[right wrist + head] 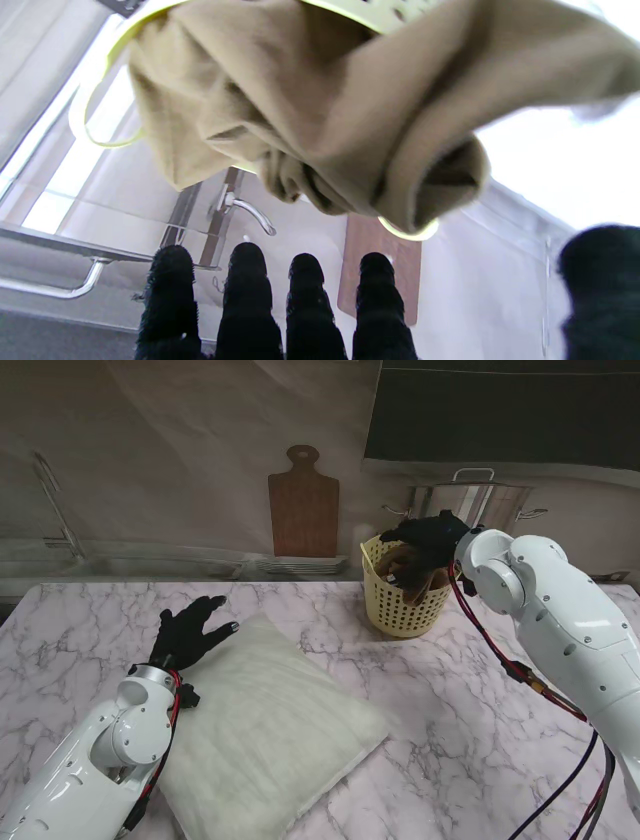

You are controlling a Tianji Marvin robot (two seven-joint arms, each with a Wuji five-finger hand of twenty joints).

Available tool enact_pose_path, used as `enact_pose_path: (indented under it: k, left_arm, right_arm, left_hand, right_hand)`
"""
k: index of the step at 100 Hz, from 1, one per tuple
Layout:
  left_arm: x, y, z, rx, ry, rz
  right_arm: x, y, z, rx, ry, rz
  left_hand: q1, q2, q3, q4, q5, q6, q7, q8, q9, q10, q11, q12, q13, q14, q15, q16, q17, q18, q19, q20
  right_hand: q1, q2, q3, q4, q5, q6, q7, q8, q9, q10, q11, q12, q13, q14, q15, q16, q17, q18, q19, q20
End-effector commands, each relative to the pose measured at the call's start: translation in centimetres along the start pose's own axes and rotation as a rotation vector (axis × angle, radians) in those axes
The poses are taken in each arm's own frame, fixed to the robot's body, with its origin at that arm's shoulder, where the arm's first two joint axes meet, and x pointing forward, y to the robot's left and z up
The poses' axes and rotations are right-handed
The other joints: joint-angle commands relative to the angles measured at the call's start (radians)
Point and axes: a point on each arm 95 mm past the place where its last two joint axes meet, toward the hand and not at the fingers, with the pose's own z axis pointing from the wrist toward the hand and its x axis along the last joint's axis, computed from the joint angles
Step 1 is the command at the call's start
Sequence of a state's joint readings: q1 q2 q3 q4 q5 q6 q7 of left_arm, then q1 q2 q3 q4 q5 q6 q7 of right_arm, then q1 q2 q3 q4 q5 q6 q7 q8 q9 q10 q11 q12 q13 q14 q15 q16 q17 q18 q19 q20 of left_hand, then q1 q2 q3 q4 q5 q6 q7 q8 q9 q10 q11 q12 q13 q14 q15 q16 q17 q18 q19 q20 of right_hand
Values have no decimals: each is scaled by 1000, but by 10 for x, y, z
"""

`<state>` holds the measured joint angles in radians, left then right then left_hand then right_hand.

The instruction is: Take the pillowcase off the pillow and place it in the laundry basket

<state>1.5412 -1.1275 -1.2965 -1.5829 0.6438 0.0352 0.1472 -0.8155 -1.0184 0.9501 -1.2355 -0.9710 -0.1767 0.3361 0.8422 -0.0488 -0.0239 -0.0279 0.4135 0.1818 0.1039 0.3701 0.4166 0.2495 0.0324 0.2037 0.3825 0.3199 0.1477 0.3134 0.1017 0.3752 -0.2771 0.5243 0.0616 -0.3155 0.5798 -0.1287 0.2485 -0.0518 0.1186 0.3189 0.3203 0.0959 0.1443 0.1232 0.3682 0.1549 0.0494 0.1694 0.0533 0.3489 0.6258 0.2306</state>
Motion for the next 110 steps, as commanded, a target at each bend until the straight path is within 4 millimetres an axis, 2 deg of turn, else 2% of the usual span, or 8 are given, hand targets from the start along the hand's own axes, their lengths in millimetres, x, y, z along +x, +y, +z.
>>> enact_pose_path:
  k: [1, 6, 14, 17, 32, 52, 67, 110]
  left_arm:
    - [1, 3, -1, -13, 5, -2]
    - [1, 3, -1, -13, 6, -4]
    - [2, 3, 0, -12, 12, -9]
    - [3, 3, 0, -9, 16, -10]
    - [6, 4, 4, 20, 54, -39]
    - [17, 6, 11, 101, 117, -122]
    - [22, 7, 12, 138, 148, -126]
    - [31, 26, 3, 107, 149, -240]
  right_arm:
    - [5, 1, 0, -12, 4, 5]
    - [8, 1, -2, -39, 5, 22]
    - [11, 4, -7, -93, 15, 45]
    - [12, 5, -9, -116, 19, 57]
    - [23, 12, -28, -252, 26, 129]
    - [52, 7, -64, -432, 78, 323]
    - [74, -13, -92, -490, 91, 365]
    - [101, -93, -134, -534, -3, 543]
  left_hand:
    - [20, 53, -13, 6, -28, 4, -18, 7, -35, -1, -9, 1, -29, -15, -10, 10, -16, 19, 448, 16]
    - [21, 55, -12, 6, -28, 3, -18, 6, -36, 0, -9, 1, -31, -17, -10, 10, -15, 20, 449, 17]
    - [19, 61, -12, 6, -29, 4, -18, 6, -35, -2, -8, 1, -36, -20, -12, 10, -14, 17, 449, 17]
    - [19, 61, -12, 6, -28, 4, -17, 7, -34, -3, -7, 2, -36, -21, -12, 10, -12, 16, 450, 18]
    - [23, 66, -12, 6, -17, 10, -11, 10, -15, -6, -1, 6, -37, -29, -11, 10, 6, 8, 461, 22]
    - [62, 77, -4, 9, 27, 8, 9, 19, 34, -15, 17, 22, -12, -42, 8, 21, 23, 1, 478, 34]
    - [282, 87, -7, 4, 74, -71, 67, 112, 79, -37, 27, 42, 22, -58, 23, 38, 32, -12, 518, 52]
    - [219, 124, -11, 9, 62, -18, 15, 64, 106, -41, 98, 147, 47, -71, 57, 94, -19, -38, 725, 61]
  right_hand:
    - [25, 198, -191, 13, -38, 22, -38, 52, -42, 15, -32, -14, -39, 24, -32, -31, -24, 37, -40, -16]
    - [149, 332, -379, 53, -27, 20, -42, 79, -32, 13, -25, -10, -26, 20, -32, -32, -14, 38, -43, -1]
    - [206, 355, -381, 60, -2, 10, -31, 87, -4, 7, -11, -4, 5, 1, -16, -24, 5, 39, -36, 4]
    - [343, 404, -556, 79, -1, 8, 0, 104, 13, 5, 2, 4, 27, -5, -14, -2, 15, 41, -31, 23]
    - [524, 411, -585, 88, 74, -3, 40, 87, 116, -11, 48, 28, 104, -19, 18, 12, 66, 38, 18, 41]
    - [507, 375, -600, 90, 103, -8, 73, 80, 147, -17, 68, 38, 135, -21, 32, 22, 88, 34, 73, 62]
    - [501, 359, -595, 93, 118, -14, 84, 78, 166, -21, 75, 41, 149, -19, 37, 27, 90, 38, 87, 66]
    - [495, 354, -585, 96, 133, -28, 107, 72, 189, -56, 84, 47, 160, -39, 40, 36, 97, 31, 111, 70]
